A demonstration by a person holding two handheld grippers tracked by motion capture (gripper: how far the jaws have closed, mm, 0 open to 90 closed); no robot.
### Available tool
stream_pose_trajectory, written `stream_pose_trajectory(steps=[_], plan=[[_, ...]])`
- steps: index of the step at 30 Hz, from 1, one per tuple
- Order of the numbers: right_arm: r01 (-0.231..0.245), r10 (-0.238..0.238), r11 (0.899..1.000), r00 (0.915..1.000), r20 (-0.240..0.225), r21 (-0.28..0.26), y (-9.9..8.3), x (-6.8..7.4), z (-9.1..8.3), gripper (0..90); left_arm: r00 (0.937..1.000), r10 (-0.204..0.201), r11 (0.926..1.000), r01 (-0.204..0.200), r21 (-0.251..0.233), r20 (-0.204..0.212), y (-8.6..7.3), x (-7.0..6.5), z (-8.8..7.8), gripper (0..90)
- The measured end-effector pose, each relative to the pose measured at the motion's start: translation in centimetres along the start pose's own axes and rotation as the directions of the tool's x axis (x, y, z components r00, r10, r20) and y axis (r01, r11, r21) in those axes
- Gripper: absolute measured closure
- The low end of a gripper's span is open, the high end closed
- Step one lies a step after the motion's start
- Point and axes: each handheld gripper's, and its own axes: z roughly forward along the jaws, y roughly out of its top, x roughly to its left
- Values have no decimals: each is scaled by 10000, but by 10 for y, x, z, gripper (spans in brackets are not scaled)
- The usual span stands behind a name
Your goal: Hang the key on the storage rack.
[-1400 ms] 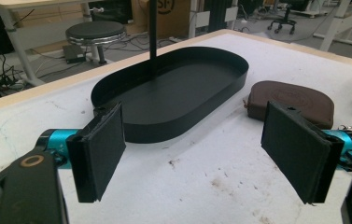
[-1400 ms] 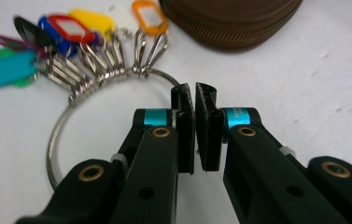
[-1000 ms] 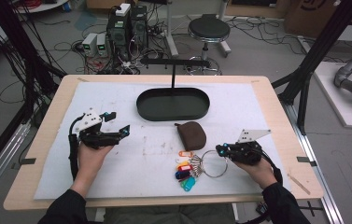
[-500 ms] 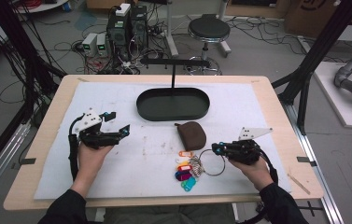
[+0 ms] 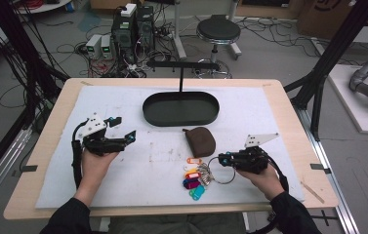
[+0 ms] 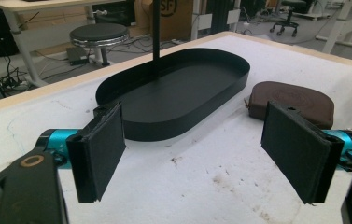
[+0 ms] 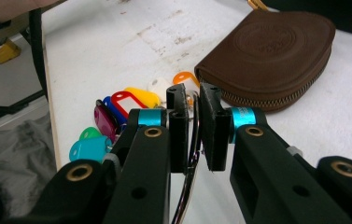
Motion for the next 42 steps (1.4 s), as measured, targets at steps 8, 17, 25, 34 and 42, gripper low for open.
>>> stream_pose_trajectory(steps=[8, 17, 25, 34, 42], plan=[[75, -71, 9999, 9996, -256, 148, 4, 1, -3, 867, 10000, 16, 10000, -16, 3, 8, 0, 0, 0, 215], [521, -526, 9984, 9983, -243, -221, 20, 8, -12, 874, 10000, -54, 10000, 54, -33, -22, 0, 0, -6, 215], [940, -952, 9933, 9953, -158, -669, 42, 10, -20, 874, 9997, -219, 9997, 218, -125, -93, -3, 3, -14, 215], [1237, -1279, 9839, 9915, -253, -1288, 68, 12, -33, 874, 9999, -98, 9998, 95, -199, -139, -3, 2, -21, 215], [1496, -1559, 9690, 9876, -171, -1968, 94, 9, -45, 875, 9997, -170, 9995, 166, -254, -178, -3, 3, -24, 216]])
